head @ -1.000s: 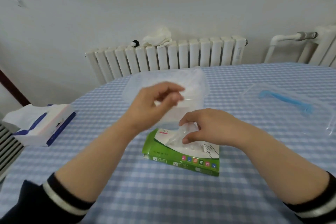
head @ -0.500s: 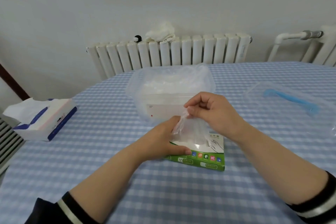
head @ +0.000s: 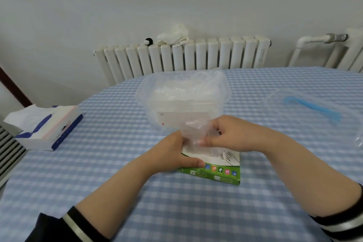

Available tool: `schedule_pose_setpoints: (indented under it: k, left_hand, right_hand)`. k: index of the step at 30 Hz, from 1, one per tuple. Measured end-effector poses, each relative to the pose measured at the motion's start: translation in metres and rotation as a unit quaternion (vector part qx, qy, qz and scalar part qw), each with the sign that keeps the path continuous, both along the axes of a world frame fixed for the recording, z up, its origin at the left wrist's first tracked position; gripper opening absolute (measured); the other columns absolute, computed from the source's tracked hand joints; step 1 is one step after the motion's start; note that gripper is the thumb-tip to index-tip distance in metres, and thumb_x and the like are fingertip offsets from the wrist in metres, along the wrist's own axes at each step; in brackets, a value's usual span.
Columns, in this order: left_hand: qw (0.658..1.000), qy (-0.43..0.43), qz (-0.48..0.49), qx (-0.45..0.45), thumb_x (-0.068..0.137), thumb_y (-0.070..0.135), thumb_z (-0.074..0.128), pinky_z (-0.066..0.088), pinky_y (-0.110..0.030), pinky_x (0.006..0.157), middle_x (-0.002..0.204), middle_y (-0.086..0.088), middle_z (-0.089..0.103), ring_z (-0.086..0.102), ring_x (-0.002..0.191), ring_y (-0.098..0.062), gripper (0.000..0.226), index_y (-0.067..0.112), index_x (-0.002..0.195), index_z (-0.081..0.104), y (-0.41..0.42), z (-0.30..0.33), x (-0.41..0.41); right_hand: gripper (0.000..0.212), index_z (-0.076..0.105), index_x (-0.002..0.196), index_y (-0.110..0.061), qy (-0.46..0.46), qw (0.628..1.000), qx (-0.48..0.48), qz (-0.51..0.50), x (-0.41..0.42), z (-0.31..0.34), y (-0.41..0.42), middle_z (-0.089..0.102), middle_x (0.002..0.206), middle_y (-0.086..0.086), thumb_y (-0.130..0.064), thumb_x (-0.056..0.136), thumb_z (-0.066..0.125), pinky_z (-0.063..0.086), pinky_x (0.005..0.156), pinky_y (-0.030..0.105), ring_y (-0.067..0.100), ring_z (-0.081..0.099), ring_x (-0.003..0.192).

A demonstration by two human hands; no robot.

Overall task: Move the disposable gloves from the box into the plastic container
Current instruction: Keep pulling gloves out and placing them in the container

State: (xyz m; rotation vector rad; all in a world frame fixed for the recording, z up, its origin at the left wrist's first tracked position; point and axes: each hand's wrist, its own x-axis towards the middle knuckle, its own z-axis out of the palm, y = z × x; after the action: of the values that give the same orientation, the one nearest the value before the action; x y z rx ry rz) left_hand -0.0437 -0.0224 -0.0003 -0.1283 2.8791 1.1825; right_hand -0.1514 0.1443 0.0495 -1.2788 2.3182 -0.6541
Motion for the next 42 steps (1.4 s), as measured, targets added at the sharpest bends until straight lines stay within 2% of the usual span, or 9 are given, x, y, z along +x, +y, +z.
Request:
schedule_pose_setpoints:
  k: [3, 9, 13, 17, 20, 24, 27, 36, 42]
  left_hand:
    - [1.000, 0.003, -0.002, -0.010, 0.075, 0.029, 0.084, 0.038, -0.006, 0.057, 0.068, 0.024, 0.054, 0.054, 0.067, 0.015, 0.035, 0.037, 0.085, 0.051, 0.000, -0.001, 0.000]
    - [1.000, -0.003, -0.014, 0.001, 0.072, 0.041, 0.084, 0.043, -0.008, 0.081, 0.107, 0.026, 0.057, 0.056, 0.100, 0.006, 0.060, 0.029, 0.123, 0.055, -0.001, 0.000, 0.001]
    - [0.999, -0.031, -0.039, -0.016, 0.070, 0.038, 0.085, 0.040, -0.007, 0.084, 0.108, 0.032, 0.057, 0.053, 0.104, 0.016, 0.059, 0.036, 0.120, 0.053, -0.007, 0.007, 0.001]
    - [0.990, 0.037, -0.028, 0.136, 0.097, 0.027, 0.055, 0.049, -0.016, 0.079, 0.090, 0.009, 0.066, 0.064, 0.106, -0.022, 0.019, 0.013, 0.108, 0.062, -0.010, 0.050, 0.003]
    - [0.949, 0.084, -0.002, 0.305, 0.082, 0.074, 0.035, 0.052, -0.031, 0.093, 0.115, -0.007, 0.070, 0.065, 0.110, -0.025, 0.088, 0.003, 0.130, 0.052, -0.006, 0.085, -0.010]
    - [0.963, 0.189, 0.063, 0.179, 0.093, 0.027, 0.063, 0.054, -0.024, 0.065, 0.083, 0.003, 0.073, 0.067, 0.067, -0.009, 0.024, 0.016, 0.113, 0.058, 0.016, 0.102, -0.032]
    - [0.952, 0.255, 0.102, 0.138, 0.092, 0.020, 0.066, 0.045, -0.019, 0.051, 0.081, 0.002, 0.070, 0.056, 0.053, -0.004, 0.041, 0.027, 0.127, 0.045, 0.021, 0.107, -0.054]
    - [0.955, 0.231, 0.187, 0.012, 0.095, 0.021, 0.062, 0.051, -0.027, 0.057, 0.082, 0.006, 0.047, 0.055, 0.077, -0.014, 0.044, 0.021, 0.133, 0.041, -0.041, 0.127, -0.097]
    - [0.939, 0.139, 0.242, -0.200, 0.097, 0.021, 0.055, 0.049, -0.042, 0.075, 0.099, -0.010, 0.061, 0.060, 0.087, -0.030, 0.048, 0.014, 0.139, 0.034, -0.083, 0.100, -0.107]
  right_hand:
    - [0.026, 0.070, 0.082, -0.020, 0.037, 0.996, -0.080, -0.010, 0.006, -0.011, -0.008, 0.070, 0.083, -0.004, -0.037, 0.096, 0.055, 0.048, 0.081, 0.031, 0.011, 0.062, 0.081]
    - [0.028, 0.063, 0.076, -0.012, -0.157, 0.875, -0.445, -0.113, 0.012, 0.029, -0.003, 0.066, 0.058, -0.002, -0.036, 0.087, 0.052, 0.055, 0.074, 0.027, 0.012, 0.066, 0.062]
    - [0.023, 0.067, 0.078, -0.010, -0.266, 0.841, -0.453, -0.133, 0.010, 0.039, 0.008, 0.067, 0.063, 0.003, -0.033, 0.077, 0.062, 0.056, 0.060, 0.030, 0.017, 0.065, 0.058]
    - [0.018, 0.066, 0.081, -0.008, -0.325, 0.832, -0.432, -0.126, 0.007, 0.036, 0.008, 0.065, 0.063, 0.001, -0.024, 0.073, 0.068, 0.059, 0.065, 0.035, 0.012, 0.061, 0.054]
    - [0.025, 0.067, 0.082, -0.009, -0.287, 0.859, -0.402, -0.138, 0.005, 0.034, 0.006, 0.066, 0.069, -0.001, -0.027, 0.067, 0.074, 0.053, 0.081, 0.050, 0.014, 0.058, 0.059]
    - [0.030, 0.063, 0.094, 0.002, -0.295, 0.868, -0.364, -0.161, 0.007, 0.030, 0.003, 0.065, 0.093, 0.025, -0.018, 0.074, 0.075, 0.058, 0.072, 0.053, 0.030, 0.057, 0.074]
    - [0.014, 0.060, 0.093, -0.007, -0.311, 0.839, -0.396, -0.206, 0.002, 0.033, 0.004, 0.061, 0.085, 0.017, -0.001, 0.084, 0.069, 0.060, 0.057, 0.034, 0.022, 0.057, 0.065]
    - [0.027, 0.055, 0.103, -0.022, -0.289, 0.718, -0.514, -0.369, -0.046, 0.041, 0.033, 0.051, 0.069, -0.002, 0.000, 0.088, 0.061, 0.052, 0.059, 0.024, 0.006, 0.044, 0.048]
    - [0.025, 0.055, 0.106, -0.020, -0.266, 0.736, -0.515, -0.350, -0.042, 0.035, 0.026, 0.051, 0.067, -0.002, -0.003, 0.089, 0.060, 0.052, 0.061, 0.025, 0.007, 0.047, 0.054]
